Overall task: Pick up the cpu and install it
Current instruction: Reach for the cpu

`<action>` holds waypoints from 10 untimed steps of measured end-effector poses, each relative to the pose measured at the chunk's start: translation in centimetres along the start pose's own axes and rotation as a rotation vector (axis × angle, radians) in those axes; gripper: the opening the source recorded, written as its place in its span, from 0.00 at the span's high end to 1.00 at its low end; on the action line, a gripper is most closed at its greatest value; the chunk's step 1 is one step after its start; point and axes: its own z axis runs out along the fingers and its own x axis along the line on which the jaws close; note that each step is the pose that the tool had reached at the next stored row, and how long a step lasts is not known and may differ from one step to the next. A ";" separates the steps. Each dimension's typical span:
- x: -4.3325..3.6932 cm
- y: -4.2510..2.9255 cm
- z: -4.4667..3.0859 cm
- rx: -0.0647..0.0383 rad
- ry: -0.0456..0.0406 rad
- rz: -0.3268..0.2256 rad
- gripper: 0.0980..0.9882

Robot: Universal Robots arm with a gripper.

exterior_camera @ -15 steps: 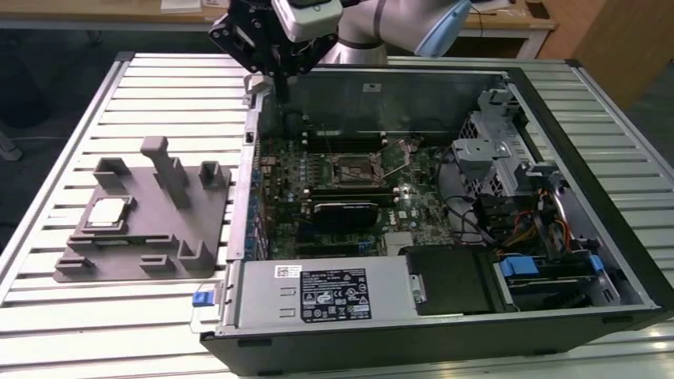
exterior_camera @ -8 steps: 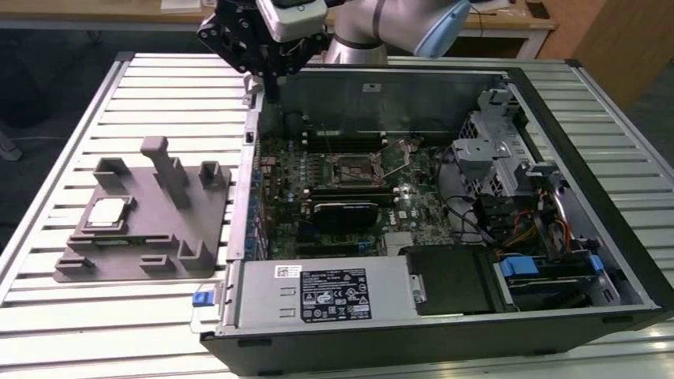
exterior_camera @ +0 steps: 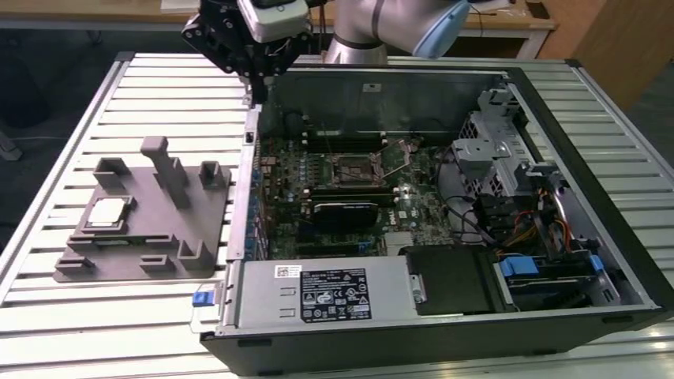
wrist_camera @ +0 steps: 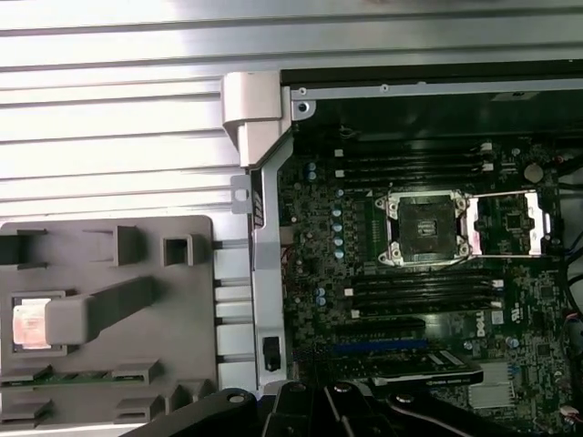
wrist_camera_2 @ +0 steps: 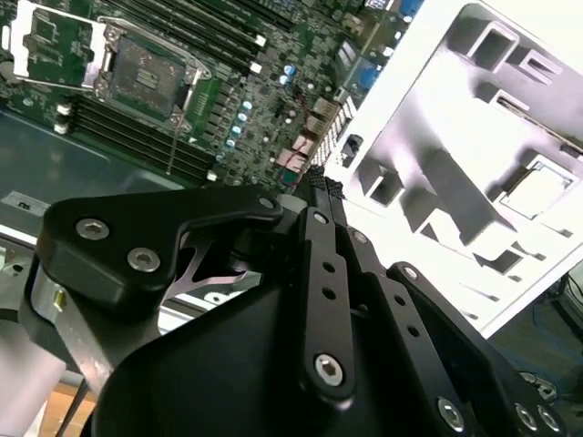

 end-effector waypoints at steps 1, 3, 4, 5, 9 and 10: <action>0.26 -0.03 0.00 0.000 -0.0001 0.000 0.99; 0.83 -0.10 -0.02 -0.001 -0.0001 0.000 0.99; 1.13 -0.13 -0.03 -0.001 0.0000 0.000 0.99; 1.45 -0.17 -0.04 -0.001 0.0000 0.000 0.99; 2.76 -0.34 -0.08 -0.003 0.0000 0.000 0.99; 3.05 -0.38 -0.09 -0.003 0.0000 0.000 0.99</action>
